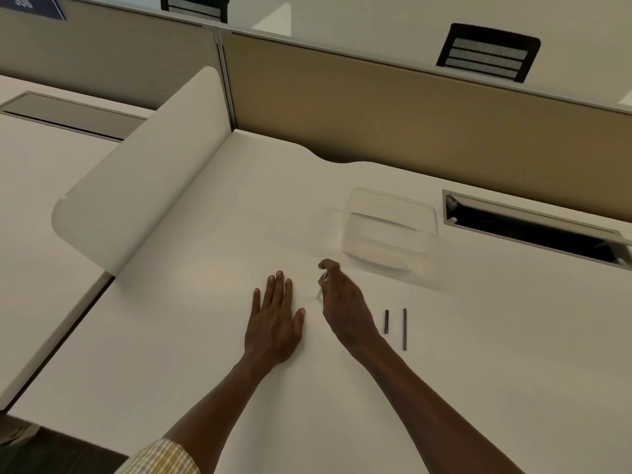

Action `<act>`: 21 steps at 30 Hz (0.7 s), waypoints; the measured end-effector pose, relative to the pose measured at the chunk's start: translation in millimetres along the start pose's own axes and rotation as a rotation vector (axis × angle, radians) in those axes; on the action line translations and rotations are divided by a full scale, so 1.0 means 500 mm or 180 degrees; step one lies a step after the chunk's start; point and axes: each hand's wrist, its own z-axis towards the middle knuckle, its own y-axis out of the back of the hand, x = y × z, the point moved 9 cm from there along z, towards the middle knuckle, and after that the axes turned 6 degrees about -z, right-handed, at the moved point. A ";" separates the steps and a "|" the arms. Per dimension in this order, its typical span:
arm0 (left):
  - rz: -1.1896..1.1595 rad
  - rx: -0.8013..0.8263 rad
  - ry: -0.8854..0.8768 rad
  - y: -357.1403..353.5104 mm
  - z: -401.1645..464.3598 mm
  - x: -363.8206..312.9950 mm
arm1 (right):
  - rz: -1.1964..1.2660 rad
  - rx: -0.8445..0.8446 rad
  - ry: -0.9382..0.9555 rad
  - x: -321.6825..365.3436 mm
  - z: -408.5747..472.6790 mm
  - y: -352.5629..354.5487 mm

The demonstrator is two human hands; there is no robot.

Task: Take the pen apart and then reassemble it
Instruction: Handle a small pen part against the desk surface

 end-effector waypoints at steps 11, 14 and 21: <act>0.0023 -0.0018 -0.0013 -0.002 -0.002 0.001 | 0.0223 0.0255 -0.0148 -0.020 0.004 -0.018; -0.0014 -0.0011 -0.0013 -0.001 -0.002 0.001 | 0.0207 0.0163 -0.0153 -0.024 0.009 -0.012; -0.0032 0.0001 -0.0011 0.000 -0.002 0.000 | 0.0087 -0.0028 -0.0107 -0.021 0.019 0.018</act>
